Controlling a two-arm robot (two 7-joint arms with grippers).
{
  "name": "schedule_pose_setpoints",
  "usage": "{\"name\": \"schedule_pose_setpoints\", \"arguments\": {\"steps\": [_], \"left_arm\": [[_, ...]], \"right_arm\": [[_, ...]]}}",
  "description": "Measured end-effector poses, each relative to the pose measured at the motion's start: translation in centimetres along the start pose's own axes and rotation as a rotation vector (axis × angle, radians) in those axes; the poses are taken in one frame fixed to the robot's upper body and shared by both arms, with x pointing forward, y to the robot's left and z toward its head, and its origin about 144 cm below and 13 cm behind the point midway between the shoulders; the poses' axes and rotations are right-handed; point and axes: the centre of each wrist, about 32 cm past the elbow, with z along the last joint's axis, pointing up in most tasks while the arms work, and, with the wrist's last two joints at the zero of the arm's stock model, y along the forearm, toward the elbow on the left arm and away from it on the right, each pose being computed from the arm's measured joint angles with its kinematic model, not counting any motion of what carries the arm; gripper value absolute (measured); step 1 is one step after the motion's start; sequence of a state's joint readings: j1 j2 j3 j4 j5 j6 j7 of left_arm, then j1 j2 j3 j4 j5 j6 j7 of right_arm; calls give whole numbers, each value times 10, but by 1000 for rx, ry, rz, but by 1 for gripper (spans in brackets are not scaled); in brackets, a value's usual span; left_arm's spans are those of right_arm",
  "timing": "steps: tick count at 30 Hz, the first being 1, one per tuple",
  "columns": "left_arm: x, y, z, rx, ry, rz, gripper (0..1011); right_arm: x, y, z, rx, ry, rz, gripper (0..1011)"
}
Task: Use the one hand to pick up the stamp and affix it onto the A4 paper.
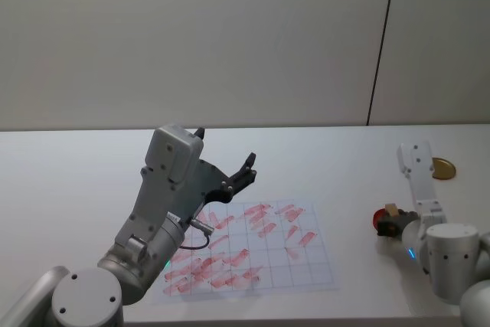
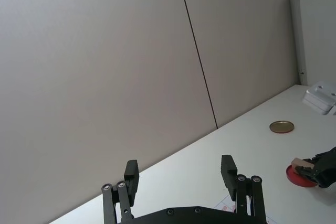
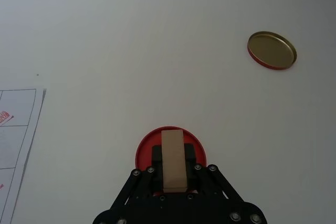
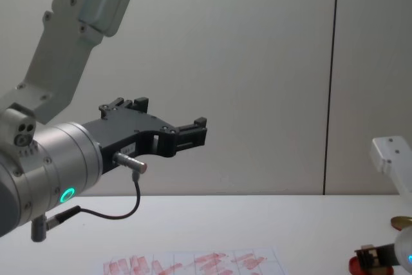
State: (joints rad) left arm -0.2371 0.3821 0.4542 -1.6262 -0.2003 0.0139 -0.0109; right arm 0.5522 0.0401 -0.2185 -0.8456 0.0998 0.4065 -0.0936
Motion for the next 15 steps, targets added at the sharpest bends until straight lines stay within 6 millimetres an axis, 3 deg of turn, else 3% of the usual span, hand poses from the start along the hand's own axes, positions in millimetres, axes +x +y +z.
{"name": "schedule_pose_setpoints", "arguments": {"steps": [7, 15], "left_arm": [[0, 0, 0, 0, 0, 0, 993], [0, 0, 0, 0, 0, 0, 993]], "right_arm": [[1, -6, 8, 45, 16, 8, 220], [0, -26, 30, 131, 20, 14, 220]]}}
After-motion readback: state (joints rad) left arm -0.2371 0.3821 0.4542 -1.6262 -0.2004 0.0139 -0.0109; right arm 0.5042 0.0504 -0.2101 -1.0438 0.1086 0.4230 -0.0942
